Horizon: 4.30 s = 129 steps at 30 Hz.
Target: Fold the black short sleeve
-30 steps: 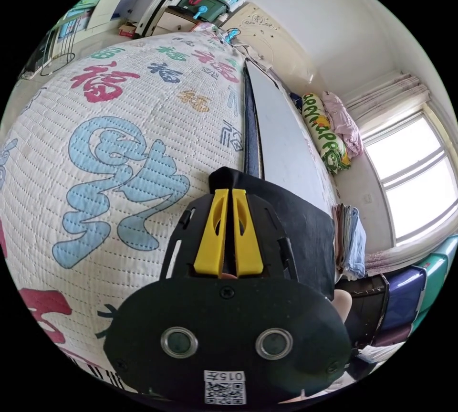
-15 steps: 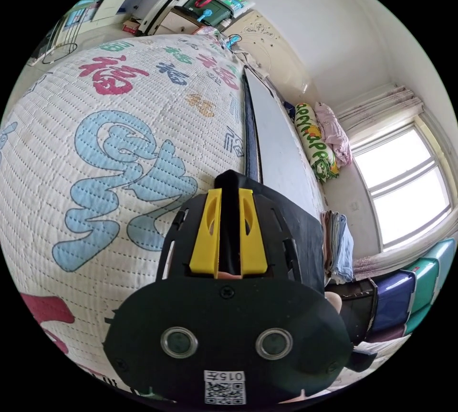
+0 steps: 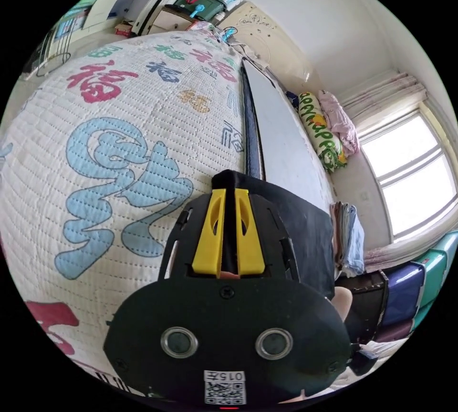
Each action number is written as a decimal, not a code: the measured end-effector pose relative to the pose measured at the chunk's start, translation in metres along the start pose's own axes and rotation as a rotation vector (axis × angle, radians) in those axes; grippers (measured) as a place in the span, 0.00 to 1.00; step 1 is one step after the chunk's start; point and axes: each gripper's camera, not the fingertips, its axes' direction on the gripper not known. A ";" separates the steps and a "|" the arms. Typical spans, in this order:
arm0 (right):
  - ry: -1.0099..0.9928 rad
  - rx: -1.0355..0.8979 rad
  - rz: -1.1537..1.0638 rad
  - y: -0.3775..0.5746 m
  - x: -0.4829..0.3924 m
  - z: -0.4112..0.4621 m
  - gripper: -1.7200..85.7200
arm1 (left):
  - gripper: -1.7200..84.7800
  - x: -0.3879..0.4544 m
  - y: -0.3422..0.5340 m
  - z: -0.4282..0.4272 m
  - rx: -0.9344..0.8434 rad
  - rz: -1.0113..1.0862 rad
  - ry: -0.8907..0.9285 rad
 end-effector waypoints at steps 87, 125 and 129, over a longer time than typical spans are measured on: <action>-0.095 0.673 0.633 -0.078 0.043 -0.347 0.03 | 0.02 0.480 -0.239 0.109 0.118 0.630 0.396; -0.031 -0.104 0.417 -0.060 -0.001 0.020 0.11 | 0.10 0.161 -0.089 0.189 -0.185 0.476 0.181; 0.022 -0.127 0.408 -0.054 0.002 0.034 0.09 | 0.07 0.160 -0.081 0.187 -0.201 0.480 0.182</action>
